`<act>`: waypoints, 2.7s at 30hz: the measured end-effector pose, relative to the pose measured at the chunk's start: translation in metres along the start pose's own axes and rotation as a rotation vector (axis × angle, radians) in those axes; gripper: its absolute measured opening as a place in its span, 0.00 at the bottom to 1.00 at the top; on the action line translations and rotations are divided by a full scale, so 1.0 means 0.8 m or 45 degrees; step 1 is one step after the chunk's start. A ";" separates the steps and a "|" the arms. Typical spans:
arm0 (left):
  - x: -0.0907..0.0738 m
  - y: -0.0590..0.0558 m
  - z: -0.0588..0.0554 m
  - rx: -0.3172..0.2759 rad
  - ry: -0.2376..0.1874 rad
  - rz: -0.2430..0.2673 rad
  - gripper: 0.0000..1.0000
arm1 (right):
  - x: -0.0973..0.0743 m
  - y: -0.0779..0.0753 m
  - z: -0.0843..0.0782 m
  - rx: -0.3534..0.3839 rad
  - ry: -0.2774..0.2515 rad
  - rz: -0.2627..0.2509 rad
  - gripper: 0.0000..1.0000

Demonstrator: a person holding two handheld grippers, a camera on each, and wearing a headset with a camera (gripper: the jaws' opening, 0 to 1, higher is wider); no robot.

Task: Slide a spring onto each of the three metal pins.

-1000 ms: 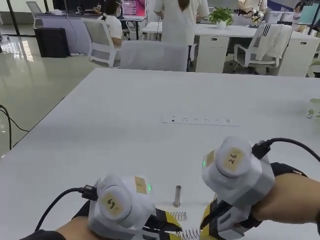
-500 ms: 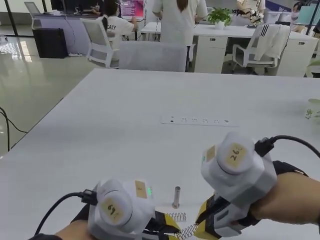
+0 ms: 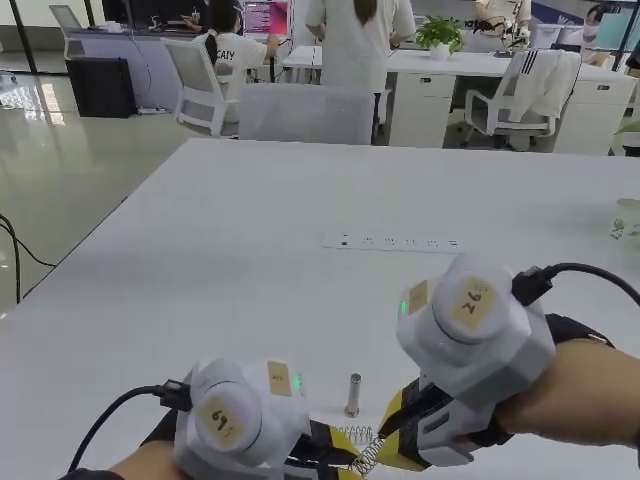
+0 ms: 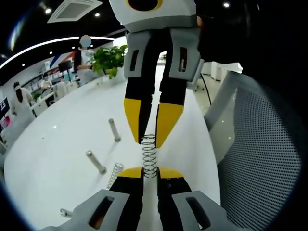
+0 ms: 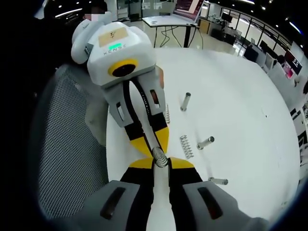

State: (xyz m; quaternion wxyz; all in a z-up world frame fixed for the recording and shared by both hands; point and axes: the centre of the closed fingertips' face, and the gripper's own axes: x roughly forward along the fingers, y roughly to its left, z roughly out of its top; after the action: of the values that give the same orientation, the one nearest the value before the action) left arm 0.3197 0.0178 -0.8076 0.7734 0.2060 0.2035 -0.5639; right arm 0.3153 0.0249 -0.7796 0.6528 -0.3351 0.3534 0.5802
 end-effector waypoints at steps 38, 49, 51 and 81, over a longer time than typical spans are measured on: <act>-0.005 -0.001 0.024 -0.019 -0.123 0.010 0.02 | 0.007 0.006 0.002 0.137 -0.108 0.094 0.08; -0.007 0.002 0.022 -0.099 -0.128 0.016 0.10 | 0.001 -0.002 0.002 0.135 -0.099 0.069 0.08; -0.007 0.002 0.021 -0.121 -0.128 0.013 0.14 | 0.000 -0.003 0.000 0.135 -0.090 0.065 0.08; -0.071 0.030 -0.016 -0.285 -0.156 0.153 0.31 | -0.023 -0.034 -0.033 0.147 -0.001 -0.008 0.08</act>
State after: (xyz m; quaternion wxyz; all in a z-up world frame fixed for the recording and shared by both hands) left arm 0.3256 0.0765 -0.7850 0.8348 0.0954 0.2050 -0.5019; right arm 0.3388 -0.0100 -0.7774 0.6732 -0.2978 0.3850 0.5567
